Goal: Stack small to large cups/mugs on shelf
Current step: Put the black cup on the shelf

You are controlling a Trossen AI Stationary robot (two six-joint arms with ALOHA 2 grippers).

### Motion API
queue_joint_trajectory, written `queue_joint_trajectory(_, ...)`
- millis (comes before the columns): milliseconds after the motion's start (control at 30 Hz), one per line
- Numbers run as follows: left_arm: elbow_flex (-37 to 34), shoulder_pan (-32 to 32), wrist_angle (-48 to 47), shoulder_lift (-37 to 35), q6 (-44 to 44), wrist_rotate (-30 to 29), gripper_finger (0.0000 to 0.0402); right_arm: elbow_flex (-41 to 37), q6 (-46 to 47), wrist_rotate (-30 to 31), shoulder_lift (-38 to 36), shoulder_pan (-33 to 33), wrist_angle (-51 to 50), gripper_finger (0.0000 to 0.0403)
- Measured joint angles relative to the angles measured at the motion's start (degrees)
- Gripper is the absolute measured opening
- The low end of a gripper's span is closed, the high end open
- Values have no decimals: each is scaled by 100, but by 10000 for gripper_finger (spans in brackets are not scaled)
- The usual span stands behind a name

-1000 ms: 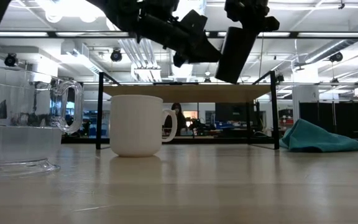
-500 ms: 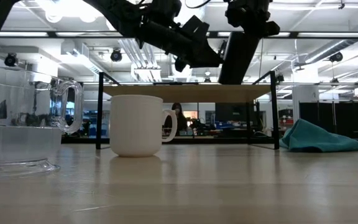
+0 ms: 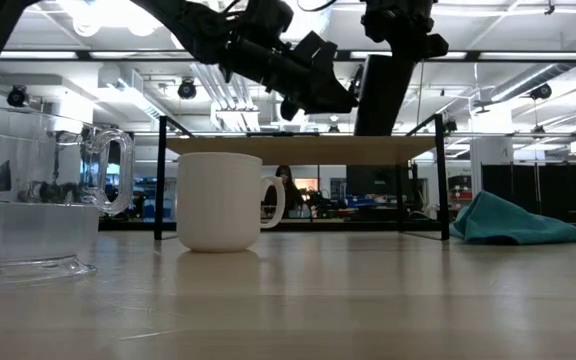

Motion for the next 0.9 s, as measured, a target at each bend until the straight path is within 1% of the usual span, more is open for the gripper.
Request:
queue_joint_trajectory(433, 0, 22, 16, 128, -7, 1, 102, 0, -13, 5, 2, 0, -10, 24)
queue_joint_trajectory(600, 0, 48, 66, 135, -4, 5, 102, 0, -206, 29, 2, 0, -15, 24)
queue_joint_trajectory(900, 0, 59, 105, 135, -4, 7, 102, -2, -280, 61, 2, 0, 50, 24)
